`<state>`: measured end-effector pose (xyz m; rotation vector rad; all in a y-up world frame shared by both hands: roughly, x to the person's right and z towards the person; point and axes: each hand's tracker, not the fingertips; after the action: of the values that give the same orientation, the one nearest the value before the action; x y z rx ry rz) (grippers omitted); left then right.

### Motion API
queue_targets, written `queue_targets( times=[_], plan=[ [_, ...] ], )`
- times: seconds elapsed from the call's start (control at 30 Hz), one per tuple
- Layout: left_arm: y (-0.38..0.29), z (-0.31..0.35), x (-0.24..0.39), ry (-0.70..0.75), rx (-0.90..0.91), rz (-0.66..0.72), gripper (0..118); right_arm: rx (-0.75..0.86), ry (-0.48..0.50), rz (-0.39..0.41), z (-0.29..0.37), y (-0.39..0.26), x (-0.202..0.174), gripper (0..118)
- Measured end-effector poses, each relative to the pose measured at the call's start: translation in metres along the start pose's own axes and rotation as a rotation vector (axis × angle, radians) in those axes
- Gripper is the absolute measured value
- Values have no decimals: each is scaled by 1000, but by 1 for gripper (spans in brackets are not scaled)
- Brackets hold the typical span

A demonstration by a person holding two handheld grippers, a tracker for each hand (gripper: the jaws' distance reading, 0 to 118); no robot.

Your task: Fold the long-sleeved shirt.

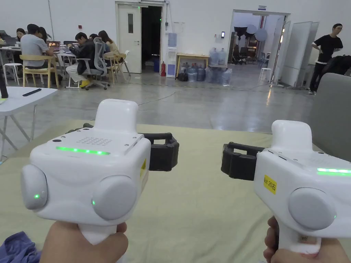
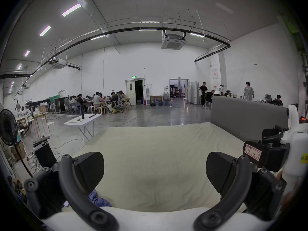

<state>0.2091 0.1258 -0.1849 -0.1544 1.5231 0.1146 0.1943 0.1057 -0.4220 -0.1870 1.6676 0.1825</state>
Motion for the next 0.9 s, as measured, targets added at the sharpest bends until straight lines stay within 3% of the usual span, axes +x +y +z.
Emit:
queue_targets(
  times=[0.53, 0.9],
  plan=[
    [-1, -1, -2, 10, -3, -9, 118, 8, -4, 37, 3, -2, 0, 118],
    [1, 6, 1, 7, 9, -11, 118, 1, 2, 19, 5, -4, 3, 118]
  ],
)
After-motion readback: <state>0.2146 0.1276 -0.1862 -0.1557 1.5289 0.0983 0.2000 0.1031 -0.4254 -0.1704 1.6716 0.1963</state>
